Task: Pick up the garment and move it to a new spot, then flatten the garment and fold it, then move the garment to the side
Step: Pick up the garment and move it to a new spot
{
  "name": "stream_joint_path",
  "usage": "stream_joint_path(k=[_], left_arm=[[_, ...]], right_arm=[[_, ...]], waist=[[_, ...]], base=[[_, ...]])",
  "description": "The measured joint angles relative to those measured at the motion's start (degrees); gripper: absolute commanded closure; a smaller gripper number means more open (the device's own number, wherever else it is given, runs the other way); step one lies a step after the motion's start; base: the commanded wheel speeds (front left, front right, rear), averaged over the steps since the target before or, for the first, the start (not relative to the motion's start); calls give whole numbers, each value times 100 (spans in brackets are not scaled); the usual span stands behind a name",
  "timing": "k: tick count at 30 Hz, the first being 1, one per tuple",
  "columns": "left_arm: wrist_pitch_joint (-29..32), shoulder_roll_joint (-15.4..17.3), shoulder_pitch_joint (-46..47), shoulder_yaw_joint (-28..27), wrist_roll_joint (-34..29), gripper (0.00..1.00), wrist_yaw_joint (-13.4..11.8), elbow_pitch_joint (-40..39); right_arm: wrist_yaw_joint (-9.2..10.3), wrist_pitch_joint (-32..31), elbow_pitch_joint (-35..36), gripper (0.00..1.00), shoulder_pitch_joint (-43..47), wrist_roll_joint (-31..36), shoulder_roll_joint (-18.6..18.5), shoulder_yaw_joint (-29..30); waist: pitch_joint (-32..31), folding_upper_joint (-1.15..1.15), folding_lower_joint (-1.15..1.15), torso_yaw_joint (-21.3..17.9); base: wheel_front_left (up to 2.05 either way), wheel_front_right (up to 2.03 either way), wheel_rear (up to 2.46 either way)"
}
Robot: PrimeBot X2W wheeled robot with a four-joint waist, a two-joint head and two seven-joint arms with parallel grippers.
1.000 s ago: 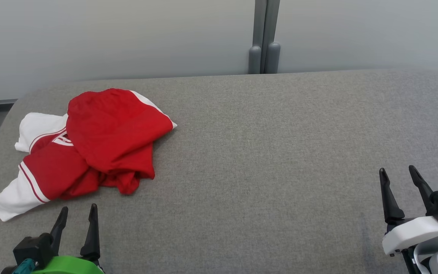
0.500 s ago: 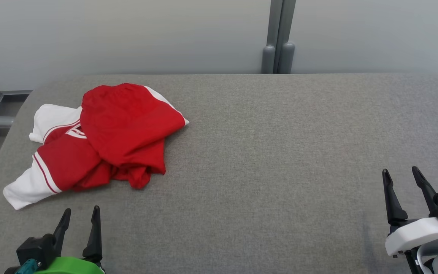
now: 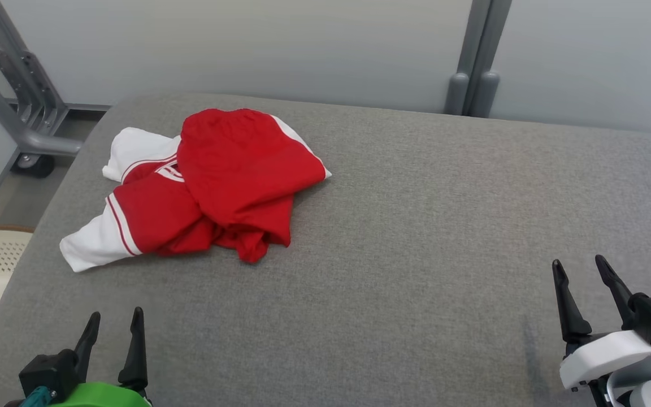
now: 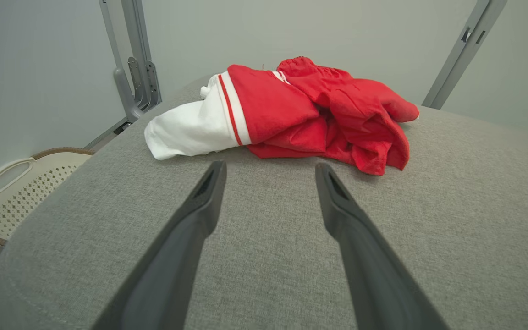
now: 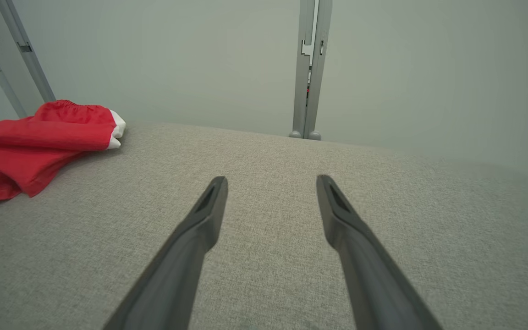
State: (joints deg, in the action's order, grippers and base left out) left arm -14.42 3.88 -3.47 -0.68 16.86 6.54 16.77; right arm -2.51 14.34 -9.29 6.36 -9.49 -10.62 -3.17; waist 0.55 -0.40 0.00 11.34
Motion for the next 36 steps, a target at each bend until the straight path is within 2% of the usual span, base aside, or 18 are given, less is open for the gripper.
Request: stream_joint_path(k=[9,15,20,22,23,29,34,36], left_arm=[[0,-41,-1,-177,1,0,2,-24],[0,-65,2,-337,82,0,2,-40],[46,-99,336,-166,332,0,8,32],[219,-114,672,-21,412,0,10,-70],[505,-120,1073,170,492,0,46,-164],[1617,-158,2159,820,739,0,51,-191],[2153,-216,2654,817,747,0,16,58],[2315,-222,2864,719,769,0,-125,158]], right_arm=[[-60,0,-2,0,-9,96,124,-98],[-102,0,-7,0,-30,101,158,-111],[-103,0,54,0,-57,158,157,-77],[-110,1,91,0,-109,177,154,-79],[-127,1,135,0,-162,233,145,-89],[-200,2,182,0,-366,315,103,-188],[-240,9,246,0,-634,353,116,-312],[-249,9,281,0,-778,354,133,-354]], waist=[[84,0,0,371],[168,0,0,383],[325,0,0,368],[416,0,0,365],[527,0,0,363],[922,0,0,354],[1209,0,0,321],[1354,0,0,285]], base=[[0,0,0],[0,0,0],[0,0,0],[0,0,0],[0,0,0],[0,0,0],[0,0,0],[0,0,0]])
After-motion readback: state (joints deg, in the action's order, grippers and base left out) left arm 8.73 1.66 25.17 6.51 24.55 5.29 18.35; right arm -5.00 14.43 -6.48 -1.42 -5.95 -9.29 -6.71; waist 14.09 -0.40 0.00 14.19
